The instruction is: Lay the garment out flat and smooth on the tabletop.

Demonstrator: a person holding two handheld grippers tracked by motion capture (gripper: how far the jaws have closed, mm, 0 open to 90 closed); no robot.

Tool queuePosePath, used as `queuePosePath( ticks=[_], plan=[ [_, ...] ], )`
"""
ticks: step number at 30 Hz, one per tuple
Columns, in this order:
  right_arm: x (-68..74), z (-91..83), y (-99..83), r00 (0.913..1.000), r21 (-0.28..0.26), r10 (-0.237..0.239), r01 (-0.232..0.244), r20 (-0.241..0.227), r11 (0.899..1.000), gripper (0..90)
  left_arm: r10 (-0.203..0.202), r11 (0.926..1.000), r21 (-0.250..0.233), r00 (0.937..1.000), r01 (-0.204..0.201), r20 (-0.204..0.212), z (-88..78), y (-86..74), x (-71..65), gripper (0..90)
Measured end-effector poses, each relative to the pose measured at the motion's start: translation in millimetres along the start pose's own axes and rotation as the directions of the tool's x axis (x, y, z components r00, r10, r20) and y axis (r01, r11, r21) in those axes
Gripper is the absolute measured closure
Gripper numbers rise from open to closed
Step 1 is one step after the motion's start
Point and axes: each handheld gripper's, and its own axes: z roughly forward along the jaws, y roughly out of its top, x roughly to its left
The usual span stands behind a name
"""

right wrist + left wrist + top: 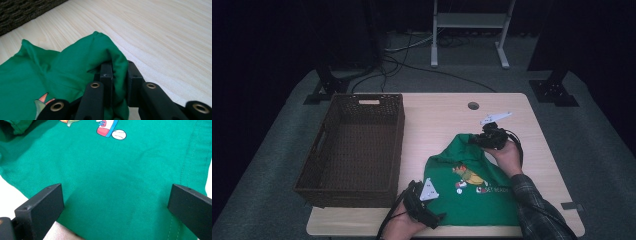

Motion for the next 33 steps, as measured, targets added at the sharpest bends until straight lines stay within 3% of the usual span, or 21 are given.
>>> queuePosePath(
  ticks=[33],
  plan=[
    [-12.8,27.4,-2.9,0.9988,0.078,0.011,-0.015,0.048,0.997,80.1,0.0,1.0,0.001,1.0,0.0,0.0,0.0,0.0,0.0,0.0]
  ],
)
